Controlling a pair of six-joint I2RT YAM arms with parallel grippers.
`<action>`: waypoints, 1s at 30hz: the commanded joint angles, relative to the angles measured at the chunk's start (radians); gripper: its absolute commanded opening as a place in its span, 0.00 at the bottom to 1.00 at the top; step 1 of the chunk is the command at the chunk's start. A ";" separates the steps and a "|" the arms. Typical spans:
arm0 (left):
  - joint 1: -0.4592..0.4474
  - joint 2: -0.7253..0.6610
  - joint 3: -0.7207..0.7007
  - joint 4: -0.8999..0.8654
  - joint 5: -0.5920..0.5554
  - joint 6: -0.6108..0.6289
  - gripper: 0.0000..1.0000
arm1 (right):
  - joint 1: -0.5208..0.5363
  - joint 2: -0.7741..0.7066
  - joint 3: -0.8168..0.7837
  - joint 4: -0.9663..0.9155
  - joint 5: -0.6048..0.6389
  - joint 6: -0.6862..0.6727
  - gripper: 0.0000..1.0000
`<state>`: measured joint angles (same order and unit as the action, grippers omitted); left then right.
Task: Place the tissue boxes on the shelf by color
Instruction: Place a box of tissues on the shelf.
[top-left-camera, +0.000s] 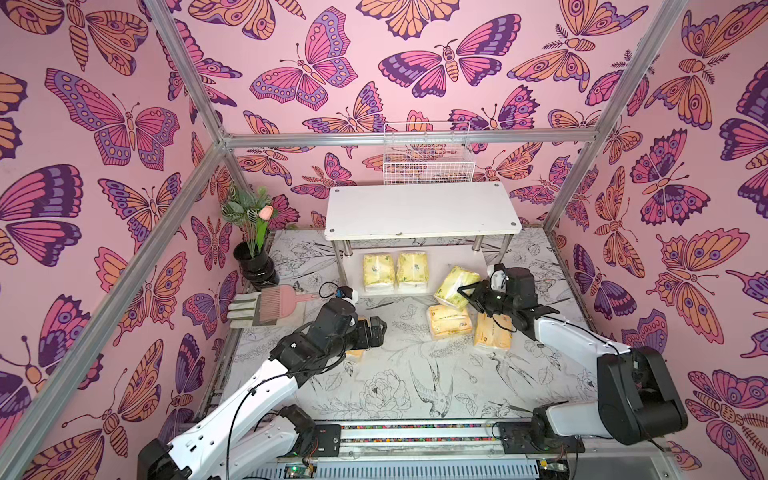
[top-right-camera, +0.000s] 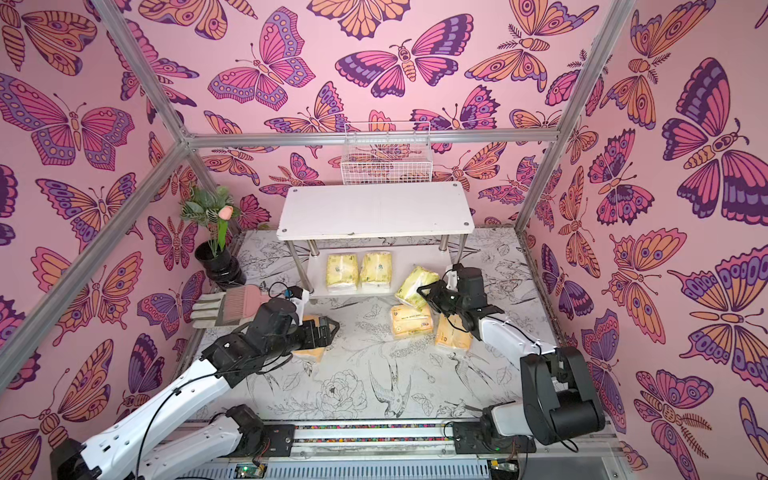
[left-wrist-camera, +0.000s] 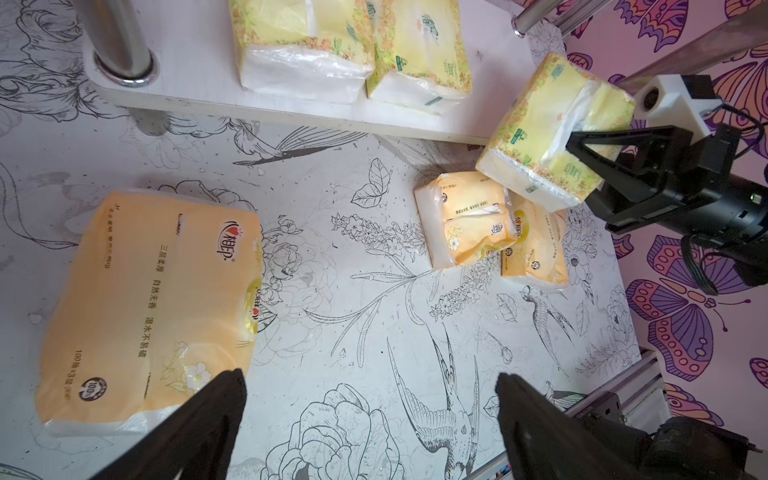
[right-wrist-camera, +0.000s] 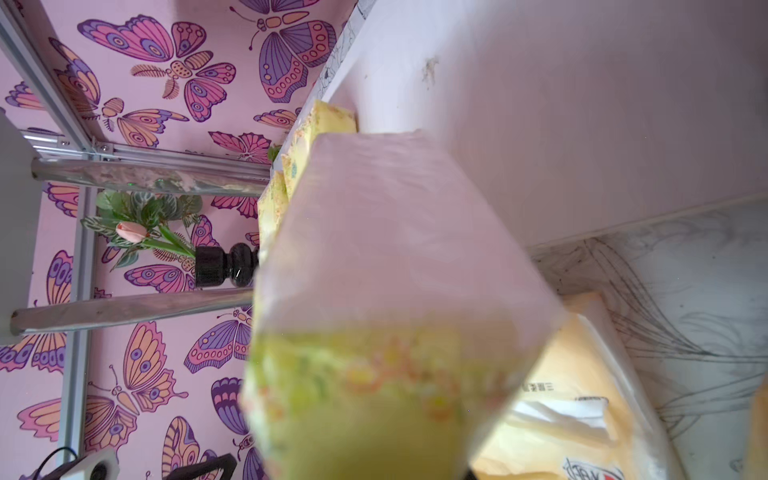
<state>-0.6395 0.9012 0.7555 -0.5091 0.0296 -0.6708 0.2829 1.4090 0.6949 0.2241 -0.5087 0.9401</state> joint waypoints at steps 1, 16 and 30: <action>0.007 -0.011 -0.025 -0.024 0.003 -0.003 1.00 | -0.005 0.039 0.046 0.109 0.070 0.036 0.21; 0.007 -0.025 -0.056 -0.015 0.011 -0.027 1.00 | 0.033 0.065 -0.119 0.495 0.276 0.260 0.21; 0.007 -0.016 -0.073 -0.010 0.036 -0.035 1.00 | 0.097 0.215 -0.062 0.569 0.452 0.347 0.23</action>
<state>-0.6395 0.8867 0.7013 -0.5095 0.0555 -0.6991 0.3687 1.5764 0.5968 0.7395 -0.0998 1.2522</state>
